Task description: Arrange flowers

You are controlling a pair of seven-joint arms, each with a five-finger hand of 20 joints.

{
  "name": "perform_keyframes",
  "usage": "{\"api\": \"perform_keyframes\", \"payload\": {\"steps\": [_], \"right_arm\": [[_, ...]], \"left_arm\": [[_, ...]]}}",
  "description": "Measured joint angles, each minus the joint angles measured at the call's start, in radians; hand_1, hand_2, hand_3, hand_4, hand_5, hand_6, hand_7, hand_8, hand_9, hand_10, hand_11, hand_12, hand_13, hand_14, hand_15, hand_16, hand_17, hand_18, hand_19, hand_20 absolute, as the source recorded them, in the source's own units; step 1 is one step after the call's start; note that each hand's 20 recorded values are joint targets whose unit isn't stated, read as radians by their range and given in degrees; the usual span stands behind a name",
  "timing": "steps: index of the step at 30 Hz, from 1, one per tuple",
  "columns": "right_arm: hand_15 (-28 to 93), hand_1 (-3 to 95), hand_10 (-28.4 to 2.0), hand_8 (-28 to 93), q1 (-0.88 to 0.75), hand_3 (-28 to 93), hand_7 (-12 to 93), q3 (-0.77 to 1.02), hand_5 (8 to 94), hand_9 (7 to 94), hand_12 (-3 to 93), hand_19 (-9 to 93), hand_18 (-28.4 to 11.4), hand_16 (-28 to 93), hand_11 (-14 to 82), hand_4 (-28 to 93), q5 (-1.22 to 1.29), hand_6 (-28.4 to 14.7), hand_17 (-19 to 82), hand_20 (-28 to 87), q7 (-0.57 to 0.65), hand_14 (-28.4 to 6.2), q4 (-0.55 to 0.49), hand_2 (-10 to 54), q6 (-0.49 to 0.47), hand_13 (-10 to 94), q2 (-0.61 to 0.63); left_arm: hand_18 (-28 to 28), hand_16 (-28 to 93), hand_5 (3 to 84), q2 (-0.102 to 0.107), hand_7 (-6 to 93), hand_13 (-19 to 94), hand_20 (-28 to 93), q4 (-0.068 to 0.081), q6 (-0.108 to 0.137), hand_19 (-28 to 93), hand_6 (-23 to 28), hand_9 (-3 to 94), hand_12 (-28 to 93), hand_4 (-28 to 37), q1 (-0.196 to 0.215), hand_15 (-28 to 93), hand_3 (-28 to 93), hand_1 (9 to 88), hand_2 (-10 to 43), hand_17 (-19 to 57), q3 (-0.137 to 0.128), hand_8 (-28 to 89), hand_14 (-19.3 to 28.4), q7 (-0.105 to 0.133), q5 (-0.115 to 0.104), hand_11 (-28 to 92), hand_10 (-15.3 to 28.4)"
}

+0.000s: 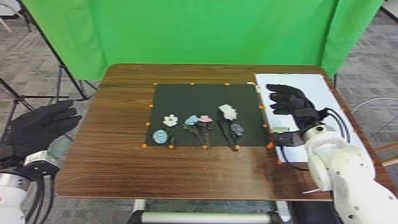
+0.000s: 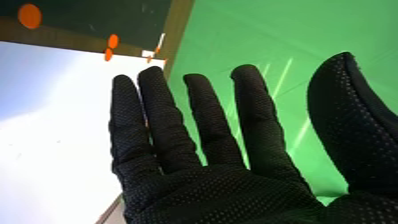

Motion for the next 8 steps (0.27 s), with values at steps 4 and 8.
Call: {"api": "perform_keyframes", "payload": {"steps": [4,8], "right_arm": [[32,20.5,-14.7,-14,0.008,87,21,0.009,38.4,39.4,15.2,57,-20.1,13,11.1,-28,0.003,-1.7,11,8,0.001,-19.3,0.003,6.8,0.000,31,0.001],[32,20.4,-14.7,-14,0.005,87,21,0.029,38.4,39.5,15.1,57,-20.1,13,11.2,-28,0.006,-1.6,11,8,-0.004,-19.3,0.003,6.9,-0.010,31,0.000]], "left_arm": [[25.6,-12,49.0,0.004,14.8,28,11,0.000,0.003,58,12.7,41.8,11,-16.8,0.004,59,80,27.4,3.2,-8.7,0.001,-9,28.1,0.007,-0.004,31,22.0],[25.6,-12,49.0,0.009,14.8,28,11,0.000,0.006,58,12.7,41.7,11,-16.8,0.004,59,80,27.4,3.2,-8.7,0.006,-9,28.1,0.015,-0.009,31,22.1]]}}
